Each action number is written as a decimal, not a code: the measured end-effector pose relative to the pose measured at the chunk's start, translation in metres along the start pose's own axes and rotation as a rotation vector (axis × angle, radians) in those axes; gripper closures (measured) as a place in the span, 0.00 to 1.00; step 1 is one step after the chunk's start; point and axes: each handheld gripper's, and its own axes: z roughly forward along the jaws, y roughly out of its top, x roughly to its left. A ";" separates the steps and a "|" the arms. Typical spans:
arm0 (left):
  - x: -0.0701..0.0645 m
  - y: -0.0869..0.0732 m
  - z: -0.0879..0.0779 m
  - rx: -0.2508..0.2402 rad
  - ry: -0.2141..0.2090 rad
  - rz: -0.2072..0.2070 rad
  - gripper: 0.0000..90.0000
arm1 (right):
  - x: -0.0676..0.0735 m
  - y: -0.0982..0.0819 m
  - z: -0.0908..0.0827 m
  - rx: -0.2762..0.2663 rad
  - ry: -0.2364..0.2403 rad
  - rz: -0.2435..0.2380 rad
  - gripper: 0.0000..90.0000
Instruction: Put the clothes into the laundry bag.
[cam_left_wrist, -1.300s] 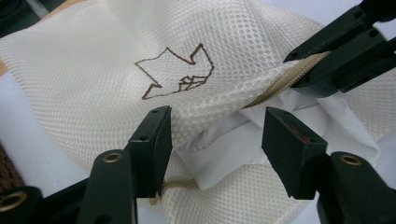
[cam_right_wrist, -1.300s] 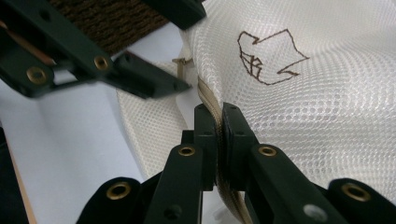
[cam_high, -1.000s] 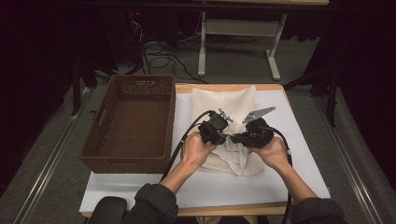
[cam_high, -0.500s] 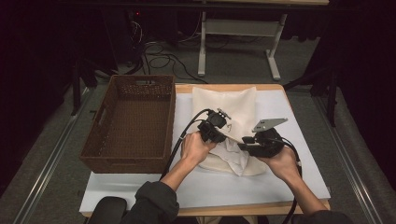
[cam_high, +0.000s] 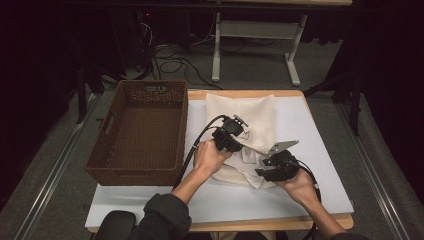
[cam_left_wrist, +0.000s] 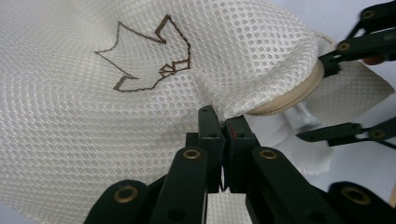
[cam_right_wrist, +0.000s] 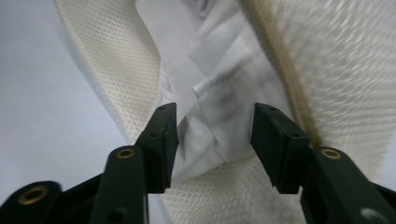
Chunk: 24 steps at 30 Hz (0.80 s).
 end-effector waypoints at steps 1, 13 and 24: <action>0.000 -0.001 0.000 0.001 -0.010 -0.001 0.97 | 0.001 -0.001 0.002 0.006 -0.008 -0.006 0.54; -0.014 -0.002 -0.005 0.016 -0.081 0.020 0.97 | 0.001 -0.004 0.022 0.041 -0.059 0.015 0.71; -0.013 -0.003 0.001 0.037 -0.125 0.004 0.97 | 0.005 0.007 0.011 -0.070 -0.114 -0.006 0.99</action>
